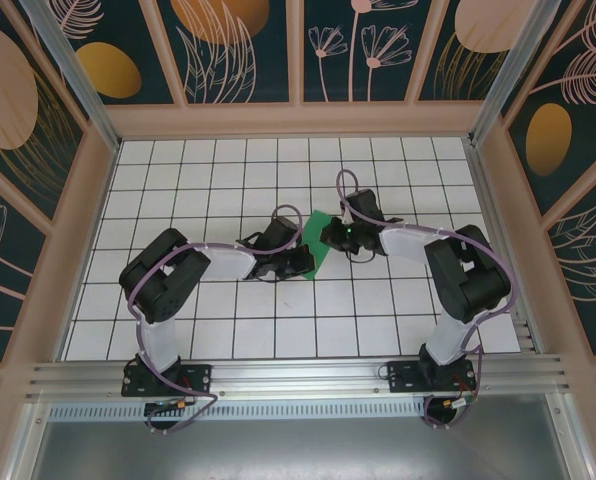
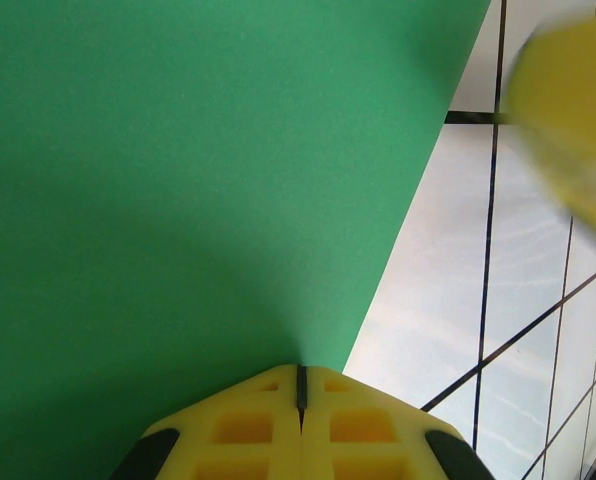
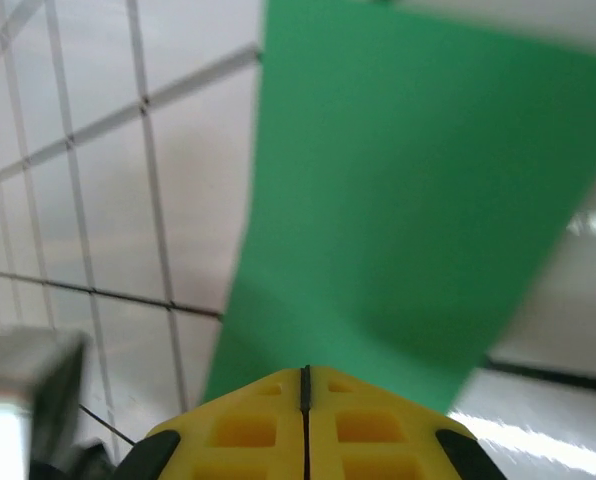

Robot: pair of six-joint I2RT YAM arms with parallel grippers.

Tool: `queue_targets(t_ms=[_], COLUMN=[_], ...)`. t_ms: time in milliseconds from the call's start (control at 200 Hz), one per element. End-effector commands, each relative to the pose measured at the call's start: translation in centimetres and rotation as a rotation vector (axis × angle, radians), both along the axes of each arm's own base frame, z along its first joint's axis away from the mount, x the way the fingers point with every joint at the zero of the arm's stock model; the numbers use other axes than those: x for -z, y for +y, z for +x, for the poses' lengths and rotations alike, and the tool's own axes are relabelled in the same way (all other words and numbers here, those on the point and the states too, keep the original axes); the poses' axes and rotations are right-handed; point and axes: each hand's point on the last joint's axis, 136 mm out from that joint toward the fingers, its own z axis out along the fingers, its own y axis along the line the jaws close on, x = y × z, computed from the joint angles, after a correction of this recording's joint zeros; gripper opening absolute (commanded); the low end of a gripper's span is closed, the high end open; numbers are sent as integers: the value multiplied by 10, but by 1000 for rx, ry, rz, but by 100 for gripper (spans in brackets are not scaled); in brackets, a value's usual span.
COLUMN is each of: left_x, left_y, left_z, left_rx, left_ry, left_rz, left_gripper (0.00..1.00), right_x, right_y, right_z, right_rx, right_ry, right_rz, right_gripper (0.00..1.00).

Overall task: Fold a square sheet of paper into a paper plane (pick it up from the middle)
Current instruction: First fold in half a square sheet of paper at the center of the table.

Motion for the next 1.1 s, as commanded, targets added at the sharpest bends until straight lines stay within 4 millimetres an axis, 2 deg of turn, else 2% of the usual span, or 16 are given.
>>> queue_targets(t_ms=[0, 330, 490, 595, 756, 841, 851, 871, 1096], left_x=[10, -2, -25, -31, -26, -16, -22, -22, 6], left_y=[4, 0, -10, -14, -16, -16, -20, -21, -3], left_z=[0, 3, 5, 3, -4, -11, -7, -7, -15], left_rx=[1, 11, 31, 52, 85, 107, 111, 113, 106], left_ry=[12, -8, -37, -41, -22, 0, -14, -16, 29], left_rz=[47, 33, -40, -64, -67, -43, -53, -48, 68], left_gripper=[4, 4, 7, 10, 11, 11, 11, 11, 9], right_x=[6, 32, 42, 44, 43, 43, 43, 43, 43], right_y=[0, 0, -4, -6, -7, -6, -7, -6, -7], right_z=[-20, -25, -27, -28, -26, -26, -26, -26, -23], right_rx=[-69, -94, -87, -83, -77, -77, -76, -77, -79], right_ry=[41, 94, 115, 120, 119, 120, 120, 121, 116], right_rz=[7, -23, -52, -60, -62, -60, -59, -59, -57], right_gripper=[7, 6, 6, 6, 6, 6, 6, 6, 6])
